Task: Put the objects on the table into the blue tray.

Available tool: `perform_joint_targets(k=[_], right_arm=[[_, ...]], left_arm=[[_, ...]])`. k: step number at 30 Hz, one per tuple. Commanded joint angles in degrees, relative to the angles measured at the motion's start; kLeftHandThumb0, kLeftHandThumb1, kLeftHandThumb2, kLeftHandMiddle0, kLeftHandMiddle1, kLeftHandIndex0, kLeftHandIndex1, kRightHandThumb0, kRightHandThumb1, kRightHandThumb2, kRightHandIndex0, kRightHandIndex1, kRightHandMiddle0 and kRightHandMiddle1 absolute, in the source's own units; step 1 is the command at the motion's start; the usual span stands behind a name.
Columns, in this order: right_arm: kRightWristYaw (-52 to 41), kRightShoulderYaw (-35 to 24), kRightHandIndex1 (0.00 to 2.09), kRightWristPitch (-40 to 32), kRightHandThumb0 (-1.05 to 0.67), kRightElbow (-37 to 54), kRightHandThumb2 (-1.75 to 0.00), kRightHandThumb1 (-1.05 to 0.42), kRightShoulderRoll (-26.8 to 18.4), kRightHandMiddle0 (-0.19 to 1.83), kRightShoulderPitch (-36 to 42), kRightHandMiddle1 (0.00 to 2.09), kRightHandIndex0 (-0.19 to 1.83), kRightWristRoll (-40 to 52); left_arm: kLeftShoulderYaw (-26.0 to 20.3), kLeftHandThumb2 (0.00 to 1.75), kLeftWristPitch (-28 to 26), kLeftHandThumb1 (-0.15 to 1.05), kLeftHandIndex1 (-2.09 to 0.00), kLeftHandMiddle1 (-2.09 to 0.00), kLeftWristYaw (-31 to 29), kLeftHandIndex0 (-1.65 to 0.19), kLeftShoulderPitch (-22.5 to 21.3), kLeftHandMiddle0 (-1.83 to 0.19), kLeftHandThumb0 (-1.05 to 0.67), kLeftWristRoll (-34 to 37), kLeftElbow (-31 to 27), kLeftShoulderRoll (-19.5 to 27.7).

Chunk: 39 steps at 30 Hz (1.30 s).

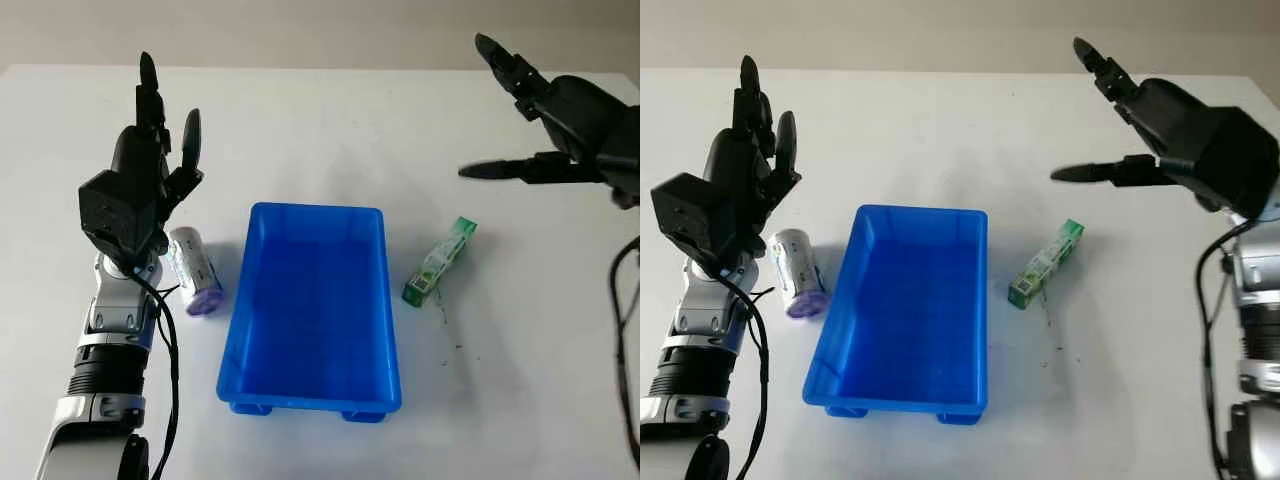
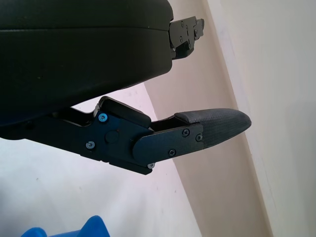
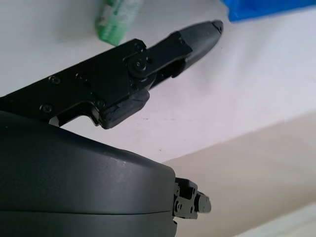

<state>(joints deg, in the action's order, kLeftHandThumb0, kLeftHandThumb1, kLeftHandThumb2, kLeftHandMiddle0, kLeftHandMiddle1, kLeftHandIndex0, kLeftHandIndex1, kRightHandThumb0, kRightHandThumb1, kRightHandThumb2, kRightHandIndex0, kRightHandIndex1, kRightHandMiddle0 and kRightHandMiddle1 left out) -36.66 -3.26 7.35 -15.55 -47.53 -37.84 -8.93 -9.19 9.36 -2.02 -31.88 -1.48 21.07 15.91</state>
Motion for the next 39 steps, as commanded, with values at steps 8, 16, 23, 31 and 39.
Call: perform_joint_targets(k=[8,16,23,31,39], right_arm=[[-7.7,5.4,0.1,0.1,-0.58,9.3,-0.05,-0.79,-7.2,0.1,2.5,0.09,0.07,-7.4],[-10.2,8.6,0.11,-0.4,-0.45,13.9,-0.05,-0.77,-7.1,0.25,4.1,0.08,0.23,-11.3],[-9.3,11.6,0.09,0.7,-0.43,13.7,-0.06,-0.79,-5.2,0.28,5.9,0.06,0.25,-13.5],[-1.8,12.6,0.12,9.8,-0.39,8.6,-0.06,-0.84,-4.0,0.38,9.9,0.1,0.34,-15.7],[13.6,14.1,0.54,28.2,-0.2,-5.3,-0.06,-0.89,-1.3,0.28,11.3,0.92,0.49,-19.3]], left_arm=[[0.1,0.67,0.7,1.05,0.0,0.0,-0.6,0.19,-1.1,0.19,-0.77,0.0,0.3,1.3],[0.1,0.65,-0.2,1.05,0.0,0.0,-0.5,0.19,-1.2,0.19,-0.78,0.4,0.2,1.3],[0.2,0.66,0.0,1.05,0.0,0.0,-0.4,0.19,-1.2,0.19,-0.77,0.1,0.0,1.6],[0.2,0.66,0.3,1.05,0.0,0.0,-0.7,0.19,-1.3,0.19,-0.77,0.4,0.5,1.5],[0.8,0.67,-0.6,1.05,0.0,0.0,-0.8,0.19,-0.9,0.19,-0.76,-0.9,-0.3,2.1]])
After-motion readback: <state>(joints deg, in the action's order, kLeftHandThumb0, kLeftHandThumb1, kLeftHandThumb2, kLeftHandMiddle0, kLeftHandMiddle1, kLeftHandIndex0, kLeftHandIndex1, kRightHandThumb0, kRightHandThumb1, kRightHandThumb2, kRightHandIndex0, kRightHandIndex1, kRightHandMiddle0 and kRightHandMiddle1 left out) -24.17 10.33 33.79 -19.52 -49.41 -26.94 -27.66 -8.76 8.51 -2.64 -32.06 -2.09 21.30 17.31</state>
